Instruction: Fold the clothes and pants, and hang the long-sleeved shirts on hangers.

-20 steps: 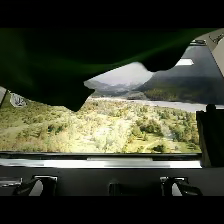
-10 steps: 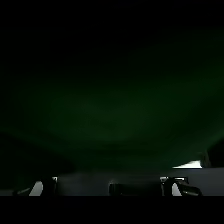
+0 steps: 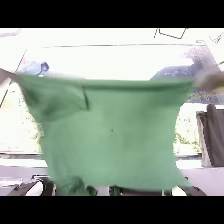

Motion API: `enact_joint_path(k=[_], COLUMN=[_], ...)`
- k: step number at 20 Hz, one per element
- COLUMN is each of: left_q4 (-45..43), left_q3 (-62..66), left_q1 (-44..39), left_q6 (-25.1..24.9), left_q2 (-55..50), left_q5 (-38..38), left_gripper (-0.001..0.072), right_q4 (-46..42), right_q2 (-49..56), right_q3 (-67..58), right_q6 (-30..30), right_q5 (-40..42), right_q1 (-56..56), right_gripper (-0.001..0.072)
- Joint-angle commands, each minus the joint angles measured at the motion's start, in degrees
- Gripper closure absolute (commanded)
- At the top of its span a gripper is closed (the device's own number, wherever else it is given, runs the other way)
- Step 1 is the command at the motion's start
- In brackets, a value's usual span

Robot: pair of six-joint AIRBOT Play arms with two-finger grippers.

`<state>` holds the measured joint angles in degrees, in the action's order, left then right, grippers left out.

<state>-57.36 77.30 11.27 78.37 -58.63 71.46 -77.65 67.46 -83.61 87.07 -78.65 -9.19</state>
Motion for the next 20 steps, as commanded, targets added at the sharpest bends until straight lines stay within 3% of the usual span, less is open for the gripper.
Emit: enact_joint_path(k=[1,4,9,12,16,20], left_q4=[0.85,2.69,3.15,3.30,3.43,3.41], left_q3=[-19.61,-19.19,-11.89,-11.32,-11.32,-11.39], left_q1=[-6.05,-7.02,-7.82,-9.81,-13.22,-17.29], left_q6=[-1.20,-1.29,-6.03,-5.97,-5.88,-5.25], left_q2=[-8.20,-17.55,-22.86,-24.35,-26.82,-29.62], left_q5=[-14.99,-24.68,-38.25,-46.58,-49.68,-49.68], left_gripper=[0.0682,0.0682,0.0681,0.0682,0.0681,0.0681], right_q4=[-0.35,2.49,3.34,1.79,0.48,-2.16], right_q2=[10.51,18.69,20.00,20.98,21.18,23.54], right_q3=[13.33,10.91,9.18,9.18,9.18,9.22], right_q6=[5.68,11.06,11.72,12.22,18.40,18.40], right_q5=[15.41,28.96,49.29,50.69,52.11,43.80], right_q1=[4.07,4.09,4.11,4.09,2.23,2.01], right_gripper=[0.0681,0.0680,0.0679,0.0679,0.0680,0.0679])
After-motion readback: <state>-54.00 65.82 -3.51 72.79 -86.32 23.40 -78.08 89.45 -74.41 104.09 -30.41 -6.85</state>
